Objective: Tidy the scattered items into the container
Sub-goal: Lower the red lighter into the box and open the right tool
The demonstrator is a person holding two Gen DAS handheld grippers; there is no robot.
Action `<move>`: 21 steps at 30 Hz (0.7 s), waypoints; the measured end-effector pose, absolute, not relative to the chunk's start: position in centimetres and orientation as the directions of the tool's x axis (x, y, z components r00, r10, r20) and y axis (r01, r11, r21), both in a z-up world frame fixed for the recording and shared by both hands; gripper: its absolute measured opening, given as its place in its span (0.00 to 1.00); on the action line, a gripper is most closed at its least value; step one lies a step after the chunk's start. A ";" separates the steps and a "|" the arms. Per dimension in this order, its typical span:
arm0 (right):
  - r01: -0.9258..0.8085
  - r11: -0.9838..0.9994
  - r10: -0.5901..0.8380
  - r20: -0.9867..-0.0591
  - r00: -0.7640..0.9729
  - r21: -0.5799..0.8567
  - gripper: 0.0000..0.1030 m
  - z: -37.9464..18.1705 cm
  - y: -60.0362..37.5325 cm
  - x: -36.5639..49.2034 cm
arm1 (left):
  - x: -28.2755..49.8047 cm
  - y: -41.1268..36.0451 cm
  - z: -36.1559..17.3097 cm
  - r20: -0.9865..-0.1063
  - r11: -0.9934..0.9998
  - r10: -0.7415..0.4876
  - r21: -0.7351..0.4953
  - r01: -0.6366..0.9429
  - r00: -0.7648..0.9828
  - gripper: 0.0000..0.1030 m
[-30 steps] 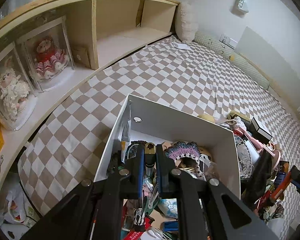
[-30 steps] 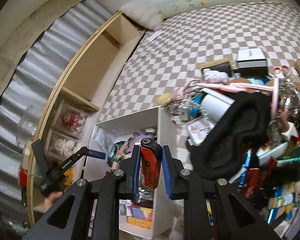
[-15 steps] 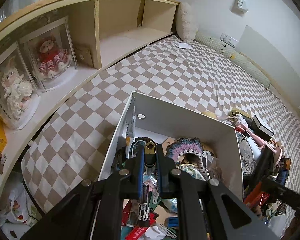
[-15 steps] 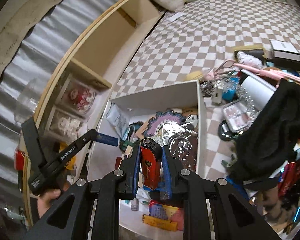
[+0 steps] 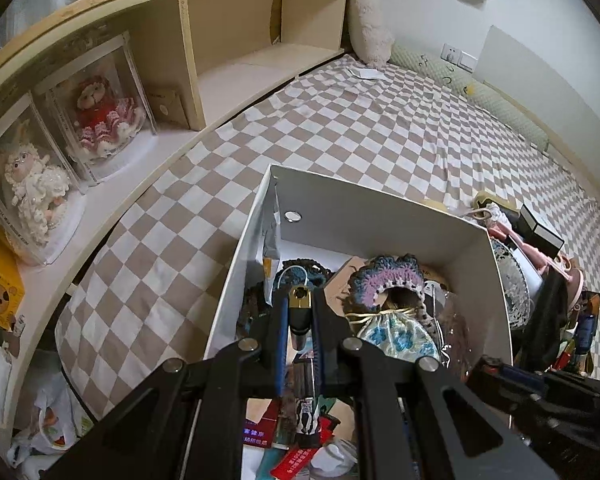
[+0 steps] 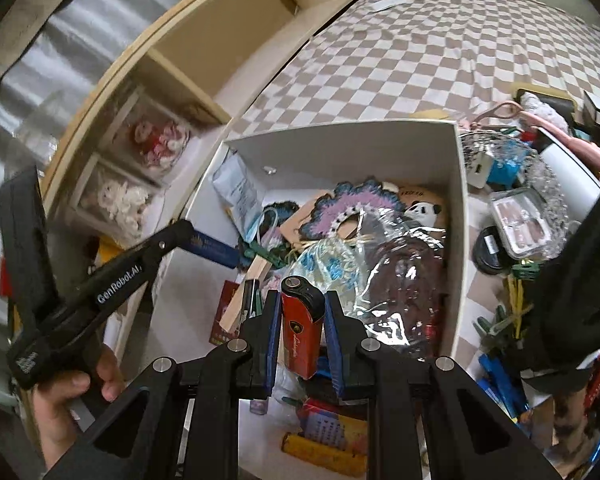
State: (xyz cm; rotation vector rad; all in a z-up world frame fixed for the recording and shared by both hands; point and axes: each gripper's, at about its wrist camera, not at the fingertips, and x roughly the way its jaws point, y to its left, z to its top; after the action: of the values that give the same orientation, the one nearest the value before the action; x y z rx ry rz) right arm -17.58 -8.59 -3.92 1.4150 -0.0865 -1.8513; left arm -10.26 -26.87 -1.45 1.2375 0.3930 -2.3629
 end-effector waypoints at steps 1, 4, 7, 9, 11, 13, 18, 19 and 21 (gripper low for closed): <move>0.546 -0.687 -0.606 -0.793 -0.068 0.479 0.21 -4.1 -8.8 -17.4 | -10.3 -26.8 -1.6 -0.830 -0.864 -0.253 -0.038 0.502 -0.497 0.11; 0.558 -0.689 -0.592 -0.803 -0.065 0.462 0.21 -4.4 -9.3 -17.2 | -10.5 -26.7 -1.7 -0.833 -0.867 -0.259 -0.022 0.499 -0.488 0.11; 0.561 -0.692 -0.581 -0.811 -0.059 0.455 0.21 -4.8 -9.6 -17.2 | -10.6 -26.7 -1.9 -0.837 -0.866 -0.264 -0.013 0.500 -0.480 0.10; 0.563 -0.695 -0.572 -0.819 -0.055 0.447 0.21 -5.2 -9.7 -17.1 | -10.6 -26.6 -1.9 -0.838 -0.867 -0.259 -0.018 0.499 -0.480 0.10; 0.571 -0.695 -0.561 -0.826 -0.051 0.437 0.21 -5.4 -9.9 -16.9 | -10.7 -26.5 -1.9 -0.839 -0.868 -0.255 -0.020 0.496 -0.480 0.10; 0.579 -0.694 -0.552 -0.833 -0.045 0.429 0.21 -5.6 -10.1 -16.8 | -10.8 -26.3 -1.9 -0.840 -0.872 -0.252 -0.019 0.490 -0.481 0.11; 0.576 -0.699 -0.527 -0.850 -0.012 0.425 0.21 -6.5 -10.5 -16.7 | -10.8 -26.0 -1.9 -0.831 -0.863 -0.275 -0.008 0.504 -0.484 0.71; 0.574 -0.699 -0.521 -0.853 -0.002 0.426 0.21 -6.7 -10.6 -16.6 | -10.7 -26.1 -1.8 -0.828 -0.861 -0.276 -0.013 0.508 -0.489 0.71; 0.579 -0.703 -0.506 -0.863 0.002 0.414 0.21 -7.1 -10.6 -16.5 | -10.7 -26.2 -1.6 -0.823 -0.857 -0.277 -0.023 0.515 -0.497 0.71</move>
State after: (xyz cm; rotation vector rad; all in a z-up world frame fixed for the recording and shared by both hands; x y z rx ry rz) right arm -16.53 -10.65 -7.09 1.5150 0.0780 -1.7981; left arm -10.66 -26.21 -1.60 1.2233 0.3679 -2.3498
